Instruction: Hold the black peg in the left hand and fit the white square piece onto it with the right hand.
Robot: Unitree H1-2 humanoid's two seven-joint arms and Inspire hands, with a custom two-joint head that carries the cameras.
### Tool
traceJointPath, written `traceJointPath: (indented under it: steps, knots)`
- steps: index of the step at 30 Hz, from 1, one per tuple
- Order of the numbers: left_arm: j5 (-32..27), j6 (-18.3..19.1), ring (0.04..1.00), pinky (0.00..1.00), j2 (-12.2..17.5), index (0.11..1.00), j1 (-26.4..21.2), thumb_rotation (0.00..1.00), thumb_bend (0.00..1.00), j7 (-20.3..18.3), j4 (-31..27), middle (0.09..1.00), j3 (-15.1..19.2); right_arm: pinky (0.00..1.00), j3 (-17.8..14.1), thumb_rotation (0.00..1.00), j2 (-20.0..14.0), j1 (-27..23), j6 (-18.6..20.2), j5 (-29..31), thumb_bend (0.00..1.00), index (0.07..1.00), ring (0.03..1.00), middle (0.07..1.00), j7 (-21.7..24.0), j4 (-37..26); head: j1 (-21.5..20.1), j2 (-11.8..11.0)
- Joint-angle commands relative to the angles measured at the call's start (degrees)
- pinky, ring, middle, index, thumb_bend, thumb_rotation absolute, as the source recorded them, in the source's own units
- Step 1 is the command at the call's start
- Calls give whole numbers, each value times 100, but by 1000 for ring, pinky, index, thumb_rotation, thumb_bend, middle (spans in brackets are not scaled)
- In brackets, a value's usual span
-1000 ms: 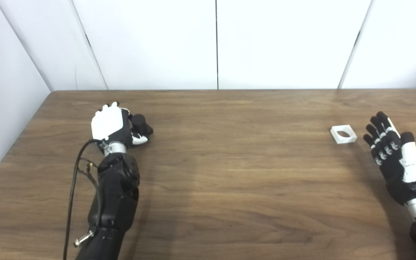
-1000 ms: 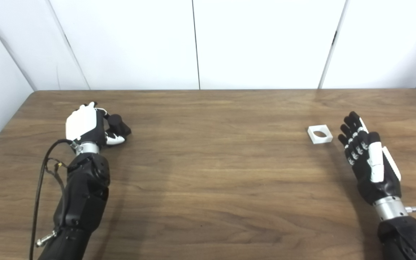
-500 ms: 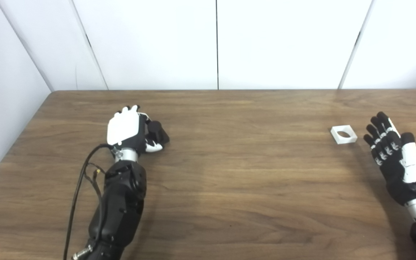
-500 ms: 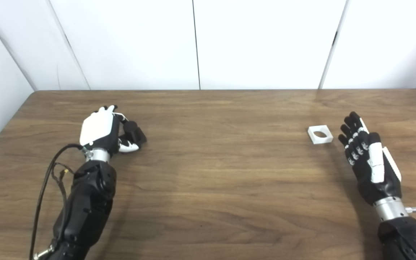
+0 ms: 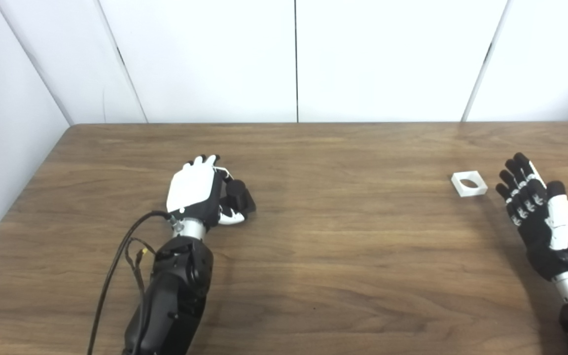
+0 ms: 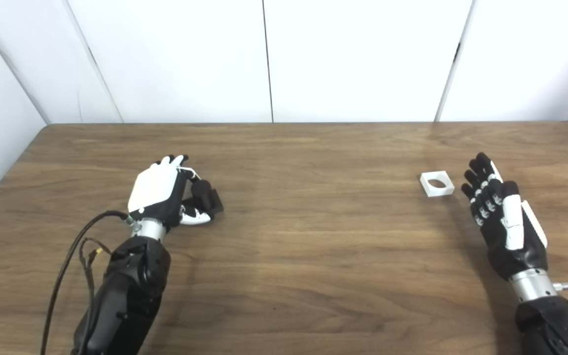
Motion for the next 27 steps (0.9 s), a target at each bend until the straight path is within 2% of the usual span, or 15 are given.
traceJointPath:
  steps: [1, 10, 27]
  knots:
    - [-30, -29, 1000, 1000, -48, 493, 107, 75, 519, -251, -163, 954, -188, 1000, 168, 995, 478, 687, 103, 50, 601, 1000, 1000, 1000, -33, 462, -14, 6]
    - [26, -150, 1000, 1000, -107, 493, 450, 77, 518, -414, -571, 961, -654, 1000, 199, 987, 542, 714, 119, 2, 629, 1000, 1000, 1000, -88, 357, -116, 11]
    - [116, -661, 1000, 1000, -326, 492, 966, 76, 517, -164, -838, 944, -1402, 1000, 248, 1000, 650, 809, 227, -135, 572, 1000, 1000, 1000, -208, 164, -250, 37]
